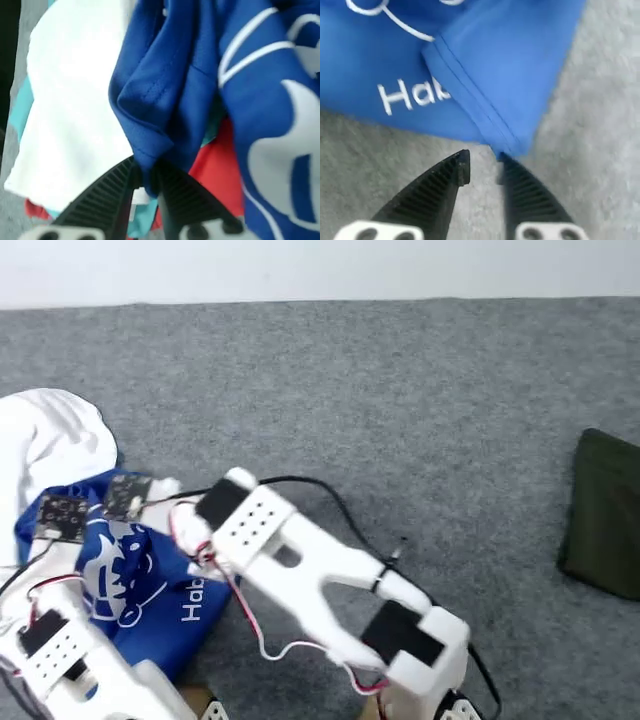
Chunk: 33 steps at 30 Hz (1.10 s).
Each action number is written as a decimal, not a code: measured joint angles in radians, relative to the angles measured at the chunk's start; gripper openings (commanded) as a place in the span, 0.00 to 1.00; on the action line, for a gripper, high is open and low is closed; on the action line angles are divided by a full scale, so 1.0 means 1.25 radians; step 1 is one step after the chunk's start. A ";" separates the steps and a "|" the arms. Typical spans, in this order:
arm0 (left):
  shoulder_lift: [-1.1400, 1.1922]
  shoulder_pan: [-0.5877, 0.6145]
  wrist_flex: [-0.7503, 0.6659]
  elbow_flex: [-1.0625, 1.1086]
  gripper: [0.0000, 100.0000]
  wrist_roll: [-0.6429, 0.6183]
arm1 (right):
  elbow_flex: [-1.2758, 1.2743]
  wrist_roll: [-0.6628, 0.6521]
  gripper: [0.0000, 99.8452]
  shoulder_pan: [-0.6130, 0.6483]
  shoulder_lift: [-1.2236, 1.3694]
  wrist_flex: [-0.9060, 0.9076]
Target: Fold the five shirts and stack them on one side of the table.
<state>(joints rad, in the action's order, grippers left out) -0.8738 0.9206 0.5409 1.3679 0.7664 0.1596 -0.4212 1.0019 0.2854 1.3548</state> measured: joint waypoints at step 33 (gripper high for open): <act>0.000 0.045 -0.041 0.000 0.00 -0.447 | 0.210 0.420 0.25 0.118 0.253 -0.101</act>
<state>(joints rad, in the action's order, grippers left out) -0.8738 0.9774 0.4902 1.3679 0.2079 0.4219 0.1036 1.1492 0.6015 1.2290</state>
